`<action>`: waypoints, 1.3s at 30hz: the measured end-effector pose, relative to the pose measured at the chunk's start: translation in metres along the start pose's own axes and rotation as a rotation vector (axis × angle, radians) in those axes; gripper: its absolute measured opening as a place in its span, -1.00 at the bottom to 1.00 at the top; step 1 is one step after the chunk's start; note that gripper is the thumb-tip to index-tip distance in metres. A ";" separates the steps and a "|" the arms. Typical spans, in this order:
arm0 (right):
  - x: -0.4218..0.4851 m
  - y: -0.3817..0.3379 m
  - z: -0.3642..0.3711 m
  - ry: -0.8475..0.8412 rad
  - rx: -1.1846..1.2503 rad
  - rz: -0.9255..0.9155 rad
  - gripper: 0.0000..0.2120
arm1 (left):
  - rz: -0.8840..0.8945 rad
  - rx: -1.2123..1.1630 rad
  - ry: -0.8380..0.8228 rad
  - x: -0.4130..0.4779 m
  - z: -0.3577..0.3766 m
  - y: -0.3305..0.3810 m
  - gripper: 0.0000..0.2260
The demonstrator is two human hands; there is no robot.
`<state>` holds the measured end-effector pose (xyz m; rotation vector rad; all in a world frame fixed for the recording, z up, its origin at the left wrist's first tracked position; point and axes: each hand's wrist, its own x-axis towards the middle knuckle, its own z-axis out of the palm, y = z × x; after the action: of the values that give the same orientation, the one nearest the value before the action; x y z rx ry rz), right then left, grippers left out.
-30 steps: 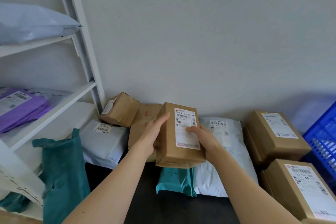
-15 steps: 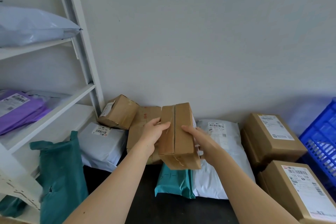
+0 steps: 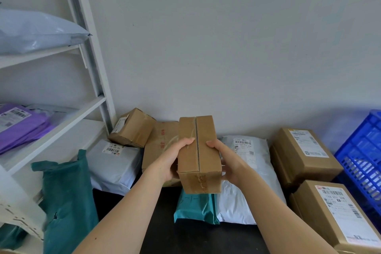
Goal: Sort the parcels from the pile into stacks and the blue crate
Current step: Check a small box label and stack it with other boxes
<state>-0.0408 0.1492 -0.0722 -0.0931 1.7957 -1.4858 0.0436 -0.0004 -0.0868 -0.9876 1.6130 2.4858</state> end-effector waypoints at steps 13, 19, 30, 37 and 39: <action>0.004 -0.001 -0.003 0.034 0.046 -0.037 -0.61 | 0.078 -0.022 0.032 0.002 0.009 0.006 -0.57; 0.005 0.001 -0.004 0.034 0.035 -0.041 -0.63 | 0.062 0.002 0.036 0.003 0.009 0.004 -0.60; 0.008 0.004 -0.009 -0.002 0.078 -0.031 -0.59 | 0.031 0.004 0.040 -0.002 0.010 0.005 -0.40; 0.007 -0.001 -0.009 0.114 -0.007 -0.079 -0.72 | 0.024 -0.008 0.081 -0.001 0.009 0.004 -0.25; 0.008 -0.002 -0.009 0.172 -0.087 -0.129 -0.76 | 0.028 -0.021 0.082 -0.002 0.008 0.005 -0.36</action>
<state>-0.0526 0.1513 -0.0746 -0.1300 2.0255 -1.5448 0.0396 0.0048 -0.0797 -1.0915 1.6366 2.5171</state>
